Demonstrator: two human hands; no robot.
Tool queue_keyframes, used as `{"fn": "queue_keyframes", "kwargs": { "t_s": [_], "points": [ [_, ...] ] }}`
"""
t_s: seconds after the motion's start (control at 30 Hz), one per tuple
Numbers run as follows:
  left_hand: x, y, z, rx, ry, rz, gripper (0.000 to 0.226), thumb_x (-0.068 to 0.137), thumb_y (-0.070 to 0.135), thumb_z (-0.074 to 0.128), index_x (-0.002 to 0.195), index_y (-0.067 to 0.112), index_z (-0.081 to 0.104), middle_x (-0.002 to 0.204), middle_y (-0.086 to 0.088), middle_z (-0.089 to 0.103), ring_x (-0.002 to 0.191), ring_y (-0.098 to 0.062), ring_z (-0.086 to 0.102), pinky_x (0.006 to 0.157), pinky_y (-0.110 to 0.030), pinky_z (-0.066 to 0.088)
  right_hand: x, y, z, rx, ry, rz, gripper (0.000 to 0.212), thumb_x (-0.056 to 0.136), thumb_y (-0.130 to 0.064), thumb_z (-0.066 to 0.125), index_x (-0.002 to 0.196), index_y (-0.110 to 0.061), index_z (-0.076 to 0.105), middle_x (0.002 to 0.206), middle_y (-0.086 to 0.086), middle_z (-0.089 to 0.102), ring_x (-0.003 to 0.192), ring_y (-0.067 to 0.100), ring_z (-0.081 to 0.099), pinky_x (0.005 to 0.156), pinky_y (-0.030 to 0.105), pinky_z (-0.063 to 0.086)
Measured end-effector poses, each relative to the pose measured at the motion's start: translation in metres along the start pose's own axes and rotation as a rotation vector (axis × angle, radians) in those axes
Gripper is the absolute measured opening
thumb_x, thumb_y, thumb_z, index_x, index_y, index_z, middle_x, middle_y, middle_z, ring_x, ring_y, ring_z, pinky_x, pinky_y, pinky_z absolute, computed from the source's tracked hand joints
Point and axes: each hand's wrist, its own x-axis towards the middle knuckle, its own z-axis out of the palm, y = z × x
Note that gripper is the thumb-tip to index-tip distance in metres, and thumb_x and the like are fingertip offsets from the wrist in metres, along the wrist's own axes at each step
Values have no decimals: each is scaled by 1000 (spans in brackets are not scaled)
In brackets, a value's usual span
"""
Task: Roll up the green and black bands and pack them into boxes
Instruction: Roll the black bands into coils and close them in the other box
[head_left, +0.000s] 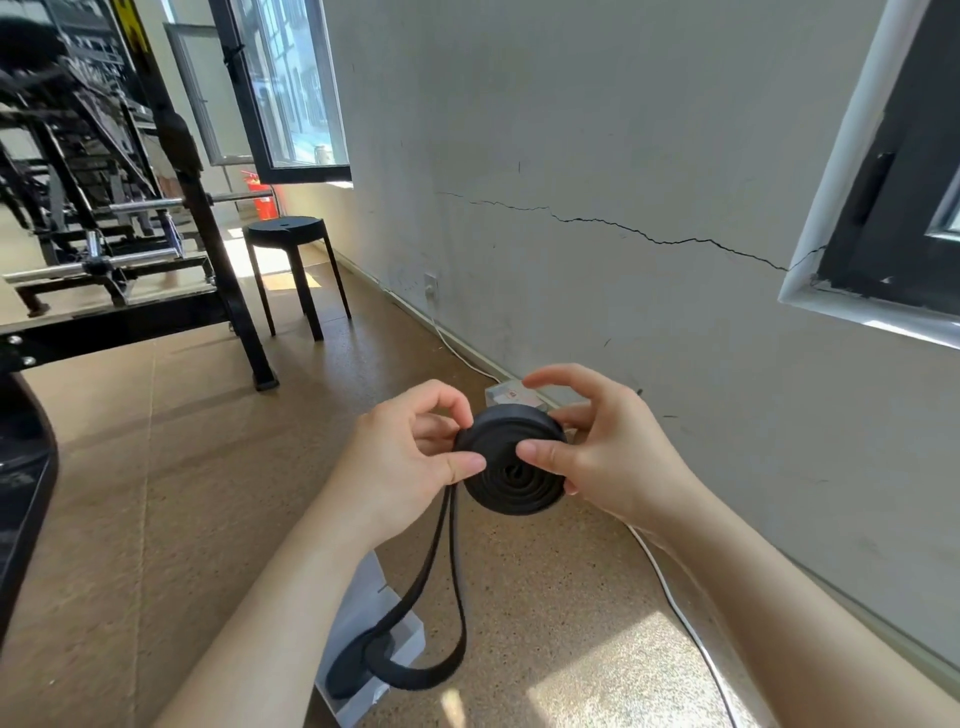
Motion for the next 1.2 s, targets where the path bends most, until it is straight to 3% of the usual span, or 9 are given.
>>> {"fn": "queue_keyframes", "kwargs": {
  "t_s": [0.13, 0.23, 0.3, 0.43, 0.53, 0.8, 0.93, 1.07, 1.2],
  "points": [
    [-1, 1, 1, 44, 76, 64, 32, 72, -4, 77, 79, 22, 60, 74, 3, 72, 70, -5, 69, 67, -21, 57, -2, -3, 1, 60, -40, 4, 52, 78, -16, 79, 119, -37, 54, 92, 2, 73, 57, 2, 60, 51, 23, 48],
    [-3, 1, 3, 224, 54, 140, 32, 73, 4, 77, 79, 29, 59, 73, 12, 69, 68, -5, 66, 63, -26, 58, -5, -7, -4, -302, -108, -82, 55, 79, -30, 77, 124, -42, 48, 99, -11, 70, 69, -6, 56, 72, 24, 47],
    [-5, 3, 6, 391, 0, 195, 31, 75, 9, 76, 81, 32, 56, 71, 16, 62, 66, -8, 59, 60, -26, 52, -7, -11, -5, -465, -108, -137, 57, 79, -34, 76, 127, -42, 47, 101, -19, 68, 65, -13, 47, 73, 24, 41],
    [-6, 6, 13, 451, -32, 232, 33, 75, 12, 77, 83, 35, 54, 79, 12, 62, 80, -16, 60, 70, -31, 51, -9, -18, 0, -469, -147, -178, 50, 82, -27, 74, 126, -36, 52, 103, -12, 71, 62, -7, 46, 72, 24, 39],
    [-5, 4, 15, 348, -11, 201, 27, 74, 13, 79, 84, 28, 59, 80, 12, 68, 75, -6, 64, 67, -26, 56, -9, -19, -3, -496, -93, -148, 42, 82, -25, 74, 119, -34, 55, 101, -11, 71, 68, -1, 47, 74, 25, 39],
    [2, -4, 5, 215, 12, 40, 28, 72, 22, 82, 78, 27, 55, 78, 14, 71, 76, 6, 64, 60, -9, 49, -4, -8, -4, -111, 65, -64, 35, 82, -16, 73, 88, -43, 51, 86, -6, 70, 63, 8, 56, 69, 40, 57],
    [1, -5, 2, 234, 54, 74, 31, 72, 13, 80, 76, 27, 53, 77, 10, 71, 77, -3, 65, 64, -16, 53, -4, -9, -6, 72, 25, -8, 29, 83, -11, 72, 91, -34, 55, 89, 1, 71, 50, 9, 59, 52, 27, 49],
    [-4, -1, 1, 401, -9, 206, 28, 77, 13, 75, 80, 30, 52, 80, 12, 67, 76, -7, 64, 63, -32, 58, -9, -15, -4, -306, -182, -96, 32, 82, -25, 73, 109, -30, 59, 97, -7, 67, 69, 1, 58, 65, 23, 47],
    [-5, 2, 7, 426, -25, 240, 27, 76, 13, 75, 81, 28, 53, 79, 10, 66, 73, -8, 62, 62, -31, 56, -10, -20, 2, -561, -161, -174, 23, 82, -35, 72, 103, -28, 69, 86, -8, 66, 79, 12, 59, 71, 30, 48]
  ]
}}
